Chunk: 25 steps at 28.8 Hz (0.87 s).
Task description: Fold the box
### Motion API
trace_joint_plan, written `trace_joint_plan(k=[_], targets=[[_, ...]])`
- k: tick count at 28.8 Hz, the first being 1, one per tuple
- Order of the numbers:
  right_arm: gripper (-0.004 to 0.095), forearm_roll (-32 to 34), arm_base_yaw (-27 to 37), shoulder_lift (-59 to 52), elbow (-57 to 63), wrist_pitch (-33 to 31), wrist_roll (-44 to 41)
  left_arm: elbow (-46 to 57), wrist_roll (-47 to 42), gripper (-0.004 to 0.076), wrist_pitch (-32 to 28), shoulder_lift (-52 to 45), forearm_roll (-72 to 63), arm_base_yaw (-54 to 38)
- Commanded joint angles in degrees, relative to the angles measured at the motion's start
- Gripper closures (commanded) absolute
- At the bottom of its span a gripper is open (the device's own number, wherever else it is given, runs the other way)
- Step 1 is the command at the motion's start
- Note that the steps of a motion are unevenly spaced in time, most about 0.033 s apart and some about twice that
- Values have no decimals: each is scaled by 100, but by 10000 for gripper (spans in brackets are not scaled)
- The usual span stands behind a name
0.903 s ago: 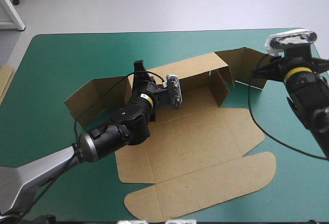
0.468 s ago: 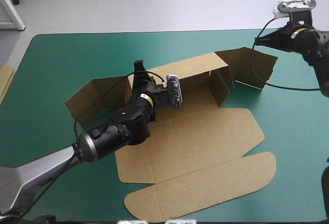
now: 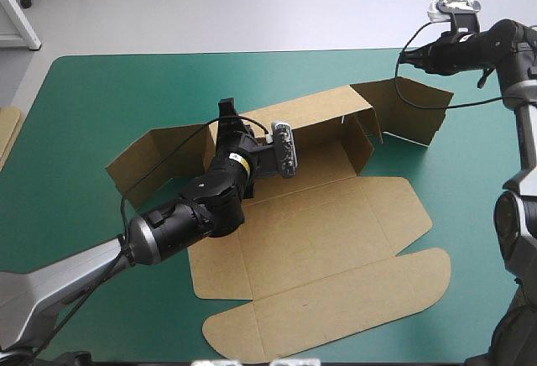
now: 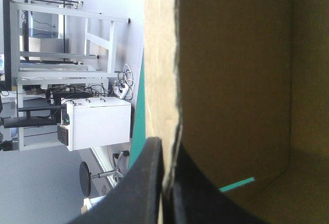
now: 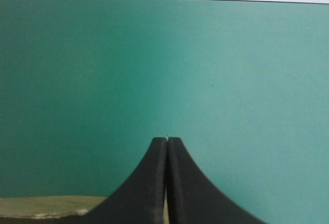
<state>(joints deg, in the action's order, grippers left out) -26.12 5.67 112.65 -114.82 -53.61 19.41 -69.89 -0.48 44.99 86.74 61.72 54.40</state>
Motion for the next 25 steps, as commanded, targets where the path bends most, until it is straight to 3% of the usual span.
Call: trace_joint_plan(k=[1, 11, 17, 21, 25], targets=[[928, -573, 36, -78, -321, 71, 303, -114, -62, 734, -189, -236, 132, 72], [927, -1438, 36, 132, -330, -974, 1142, -114, -62, 734, -189, -236, 297, 72], [926, -1492, 36, 77, -291, -1720, 1131, -114, -93, 734, -200, -226, 343, 72], [926, -1458, 36, -160, -24, -1757, 1219, -114, -93, 734, -200, -226, 343, 72], [926, -1362, 61, -767, 1111, -1373, 1528, -114, -115, 734, -248, -226, 343, 72]])
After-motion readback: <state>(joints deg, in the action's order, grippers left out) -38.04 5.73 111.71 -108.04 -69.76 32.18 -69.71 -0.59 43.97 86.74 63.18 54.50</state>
